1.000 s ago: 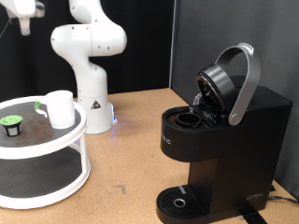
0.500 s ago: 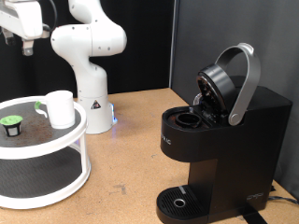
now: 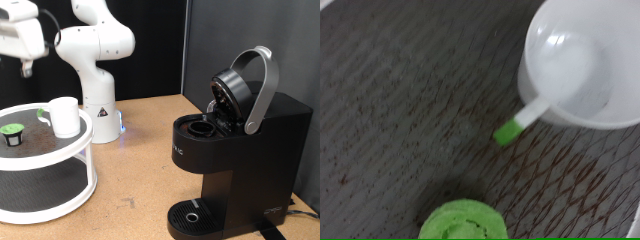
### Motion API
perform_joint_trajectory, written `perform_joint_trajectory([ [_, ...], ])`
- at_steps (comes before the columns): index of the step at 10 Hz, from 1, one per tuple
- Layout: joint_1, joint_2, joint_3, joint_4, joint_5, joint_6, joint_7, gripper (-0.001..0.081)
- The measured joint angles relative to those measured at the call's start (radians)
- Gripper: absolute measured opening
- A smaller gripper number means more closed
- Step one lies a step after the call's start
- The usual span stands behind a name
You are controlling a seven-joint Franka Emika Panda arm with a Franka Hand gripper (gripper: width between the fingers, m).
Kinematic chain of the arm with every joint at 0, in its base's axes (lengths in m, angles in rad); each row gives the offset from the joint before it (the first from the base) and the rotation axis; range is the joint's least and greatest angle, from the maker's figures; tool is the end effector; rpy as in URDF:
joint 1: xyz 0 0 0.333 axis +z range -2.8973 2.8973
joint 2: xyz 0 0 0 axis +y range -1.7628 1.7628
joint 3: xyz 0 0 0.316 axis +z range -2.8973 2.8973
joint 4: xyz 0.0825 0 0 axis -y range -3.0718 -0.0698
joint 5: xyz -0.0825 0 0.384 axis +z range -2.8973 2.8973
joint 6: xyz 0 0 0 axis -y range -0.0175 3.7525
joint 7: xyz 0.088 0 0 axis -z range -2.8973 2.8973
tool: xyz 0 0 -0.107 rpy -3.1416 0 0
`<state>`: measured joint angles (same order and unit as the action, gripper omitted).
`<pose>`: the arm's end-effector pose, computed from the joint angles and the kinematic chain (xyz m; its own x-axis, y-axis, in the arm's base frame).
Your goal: Make a cup of coffee with the keurig machine
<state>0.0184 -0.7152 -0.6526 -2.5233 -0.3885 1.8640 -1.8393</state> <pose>0.2750 -0.2495 0.4563 0.1061 0.9932 0.0472 0.9943 -0.1056 -0.0136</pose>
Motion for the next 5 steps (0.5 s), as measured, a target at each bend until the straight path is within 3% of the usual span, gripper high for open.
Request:
perform_joint_trajectory([
  [1, -0.001, 0.038, -0.001, -0.004, -0.014, 0.038, 0.006, 0.0805],
  [3, -0.001, 0.034, -0.007, -0.007, -0.009, 0.038, -0.021, 0.0805],
  [5, -0.002, 0.035, -0.029, -0.041, -0.038, 0.088, -0.043, 0.0805],
])
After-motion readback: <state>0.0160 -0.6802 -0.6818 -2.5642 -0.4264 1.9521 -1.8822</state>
